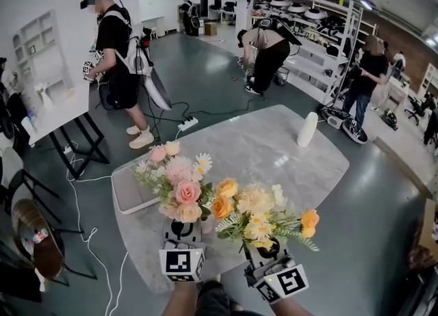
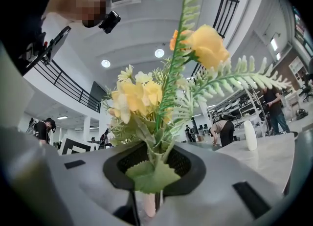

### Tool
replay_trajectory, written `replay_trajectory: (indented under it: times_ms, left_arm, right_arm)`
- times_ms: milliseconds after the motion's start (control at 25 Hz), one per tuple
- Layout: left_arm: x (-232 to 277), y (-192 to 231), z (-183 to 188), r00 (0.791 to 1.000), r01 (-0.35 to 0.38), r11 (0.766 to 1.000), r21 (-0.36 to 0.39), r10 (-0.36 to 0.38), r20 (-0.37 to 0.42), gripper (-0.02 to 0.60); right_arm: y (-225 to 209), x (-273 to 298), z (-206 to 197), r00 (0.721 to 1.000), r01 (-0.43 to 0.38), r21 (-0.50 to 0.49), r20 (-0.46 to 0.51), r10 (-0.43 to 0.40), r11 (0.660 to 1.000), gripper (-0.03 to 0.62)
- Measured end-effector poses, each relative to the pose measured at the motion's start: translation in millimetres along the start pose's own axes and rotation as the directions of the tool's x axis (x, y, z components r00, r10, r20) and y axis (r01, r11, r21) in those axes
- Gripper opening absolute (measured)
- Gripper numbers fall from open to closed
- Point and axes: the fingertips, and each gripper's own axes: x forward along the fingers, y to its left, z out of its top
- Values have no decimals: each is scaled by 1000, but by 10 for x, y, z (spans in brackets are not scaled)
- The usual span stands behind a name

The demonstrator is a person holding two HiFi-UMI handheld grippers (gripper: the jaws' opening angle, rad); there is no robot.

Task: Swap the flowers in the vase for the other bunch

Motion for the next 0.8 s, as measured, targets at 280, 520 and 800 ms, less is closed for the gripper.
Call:
replay_trajectory:
  times_ms: [280,520,800]
  left_arm:
    - [-70,62,82,1000,-4,999,-32,4,-2,64]
    - [-125,124,162,1000,-10,998,-64,11,9,63]
    - [-248,189,98,999,-31,996,-84,32,2,63]
  right_arm:
    - [-13,51,3,1000,-7,10,3,7,1000,94]
    - [-27,86,-6,1000,-10,23,3,10,1000,94]
    - [-55,86,-104,1000,-5,47,-9,5,999,94]
